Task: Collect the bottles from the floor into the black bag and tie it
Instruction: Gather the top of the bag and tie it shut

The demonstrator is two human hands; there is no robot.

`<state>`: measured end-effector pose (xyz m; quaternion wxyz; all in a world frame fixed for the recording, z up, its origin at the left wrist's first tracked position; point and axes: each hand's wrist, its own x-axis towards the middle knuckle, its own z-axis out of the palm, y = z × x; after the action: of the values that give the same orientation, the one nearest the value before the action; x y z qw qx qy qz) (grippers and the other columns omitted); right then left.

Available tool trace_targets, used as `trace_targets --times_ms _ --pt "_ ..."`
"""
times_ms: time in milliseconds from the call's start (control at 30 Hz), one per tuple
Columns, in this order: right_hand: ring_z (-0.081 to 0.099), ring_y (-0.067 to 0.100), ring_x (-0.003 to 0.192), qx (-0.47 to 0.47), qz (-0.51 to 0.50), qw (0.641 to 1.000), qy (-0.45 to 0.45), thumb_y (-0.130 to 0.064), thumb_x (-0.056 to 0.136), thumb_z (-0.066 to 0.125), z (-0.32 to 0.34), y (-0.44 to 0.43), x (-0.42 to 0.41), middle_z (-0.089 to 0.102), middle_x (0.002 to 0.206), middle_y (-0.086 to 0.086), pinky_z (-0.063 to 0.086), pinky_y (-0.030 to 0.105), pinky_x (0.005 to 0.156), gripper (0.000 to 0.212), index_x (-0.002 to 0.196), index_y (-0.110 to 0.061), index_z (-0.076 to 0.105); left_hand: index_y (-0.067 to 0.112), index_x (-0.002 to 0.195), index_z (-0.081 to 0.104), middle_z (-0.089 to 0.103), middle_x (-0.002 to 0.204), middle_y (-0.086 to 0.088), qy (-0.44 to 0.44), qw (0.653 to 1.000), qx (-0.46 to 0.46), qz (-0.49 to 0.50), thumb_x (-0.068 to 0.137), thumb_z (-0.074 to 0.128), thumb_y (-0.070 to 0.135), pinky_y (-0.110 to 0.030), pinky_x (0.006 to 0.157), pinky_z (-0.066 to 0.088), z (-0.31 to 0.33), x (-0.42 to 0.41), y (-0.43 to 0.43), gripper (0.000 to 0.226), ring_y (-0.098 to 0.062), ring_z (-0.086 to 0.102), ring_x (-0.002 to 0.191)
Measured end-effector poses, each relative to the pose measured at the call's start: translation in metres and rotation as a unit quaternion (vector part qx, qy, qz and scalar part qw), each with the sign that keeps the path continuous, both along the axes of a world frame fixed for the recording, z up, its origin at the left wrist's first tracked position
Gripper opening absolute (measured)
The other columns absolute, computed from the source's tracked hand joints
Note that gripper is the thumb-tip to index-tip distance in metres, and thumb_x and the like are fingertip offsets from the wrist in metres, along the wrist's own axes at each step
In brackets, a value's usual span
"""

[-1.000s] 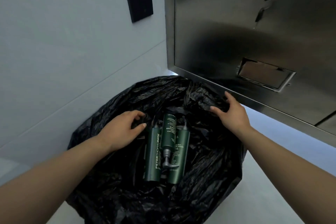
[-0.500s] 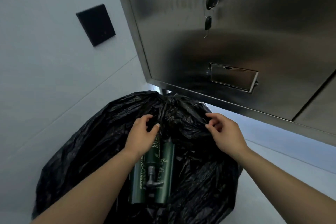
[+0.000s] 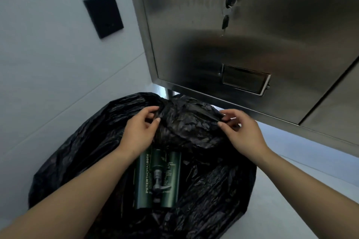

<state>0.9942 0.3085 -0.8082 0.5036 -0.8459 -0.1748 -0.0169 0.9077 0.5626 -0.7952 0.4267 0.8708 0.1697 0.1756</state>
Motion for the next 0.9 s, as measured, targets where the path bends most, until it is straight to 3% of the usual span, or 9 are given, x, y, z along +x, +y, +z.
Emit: trace_targets --times_ms 167,267,367,433,533,667,733,800,900 --pt "0.055 0.007 0.107 -0.029 0.159 0.984 -0.072 -0.036 0.077 0.07 0.051 0.074 -0.016 0.058 0.115 -0.008 0.044 0.023 0.092 0.047 0.121 -0.026 0.057 0.028 0.118 0.061 0.061 0.102 0.008 0.041 0.993 0.113 0.017 0.089 0.057 0.023 -0.003 0.063 0.038 0.041 -0.06 0.037 0.029 -0.005 0.062 0.071" --pt "0.042 0.01 0.127 -0.064 0.276 0.952 -0.113 -0.05 0.073 0.069 0.057 0.116 -0.039 0.049 0.136 -0.006 0.03 0.022 0.106 0.067 0.132 -0.027 0.047 0.028 0.116 0.062 0.066 0.099 0.008 0.061 0.994 0.093 0.015 0.089 0.058 0.023 -0.01 0.066 0.044 0.047 -0.088 0.041 0.028 -0.006 0.064 0.07" --pt "0.016 0.008 0.142 -0.124 0.401 0.904 -0.081 -0.067 0.065 0.063 0.047 0.151 -0.07 0.028 0.152 -0.008 0.015 0.031 0.116 0.093 0.143 -0.035 0.024 0.035 0.112 0.063 0.063 0.09 0.018 0.072 0.996 0.056 0.023 0.088 0.059 0.023 -0.008 0.063 0.044 0.042 -0.124 0.053 0.027 -0.007 0.061 0.061" --pt "0.023 0.011 0.139 -0.172 0.431 0.883 -0.07 -0.068 0.062 0.065 0.033 0.158 -0.081 0.037 0.148 -0.003 0.017 0.035 0.116 0.101 0.145 -0.038 0.016 0.042 0.103 0.062 0.06 0.083 0.019 0.065 0.997 0.019 0.032 0.089 0.06 0.02 -0.011 0.06 0.042 0.038 -0.139 0.06 0.026 -0.006 0.055 0.055" --pt "0.053 0.01 0.115 -0.185 0.417 0.889 -0.041 -0.055 0.067 0.072 0.021 0.146 -0.081 0.062 0.122 -0.004 0.038 0.025 0.098 0.078 0.135 -0.036 0.04 0.044 0.095 0.063 0.064 0.081 0.013 0.059 0.998 -0.013 0.02 0.088 0.061 0.016 -0.024 0.066 0.049 0.038 -0.144 0.06 0.029 -0.013 0.057 0.062" --pt "0.061 0.0 0.097 -0.154 0.369 0.916 -0.02 -0.041 0.075 0.072 0.021 0.119 -0.072 0.071 0.102 -0.013 0.045 0.018 0.087 0.031 0.105 -0.031 0.067 0.041 0.092 0.067 0.072 0.092 0.002 0.076 0.996 -0.032 -0.028 0.088 0.061 0.019 -0.04 0.081 0.055 0.032 -0.126 0.038 0.023 -0.03 0.066 0.083" --pt "0.062 -0.003 0.089 -0.118 0.325 0.938 -0.014 -0.035 0.076 0.073 0.025 0.107 -0.067 0.072 0.094 -0.013 0.046 0.016 0.084 0.022 0.097 -0.03 0.069 0.042 0.096 0.066 0.072 0.096 0.009 0.059 0.994 -0.07 -0.057 0.084 0.066 0.03 -0.028 0.084 0.052 0.032 -0.113 0.025 0.017 -0.015 0.067 0.091" --pt "0.062 -0.004 0.084 -0.079 0.277 0.958 -0.005 -0.029 0.076 0.074 0.029 0.096 -0.062 0.072 0.089 -0.012 0.045 0.012 0.08 0.018 0.093 -0.027 0.071 0.046 0.103 0.062 0.067 0.104 0.022 0.045 0.992 -0.062 -0.104 0.073 0.072 0.045 -0.012 0.086 0.044 0.035 -0.099 0.014 0.031 0.003 0.062 0.099" --pt "0.063 -0.001 0.083 -0.051 0.207 0.977 0.013 -0.023 0.075 0.074 0.036 0.081 -0.051 0.071 0.087 -0.011 0.043 0.01 0.078 0.016 0.091 -0.023 0.072 0.048 0.104 0.058 0.064 0.105 0.03 0.008 0.989 -0.035 -0.145 0.07 0.078 0.035 -0.003 0.083 0.04 0.039 -0.079 -0.004 0.042 0.009 0.059 0.099"
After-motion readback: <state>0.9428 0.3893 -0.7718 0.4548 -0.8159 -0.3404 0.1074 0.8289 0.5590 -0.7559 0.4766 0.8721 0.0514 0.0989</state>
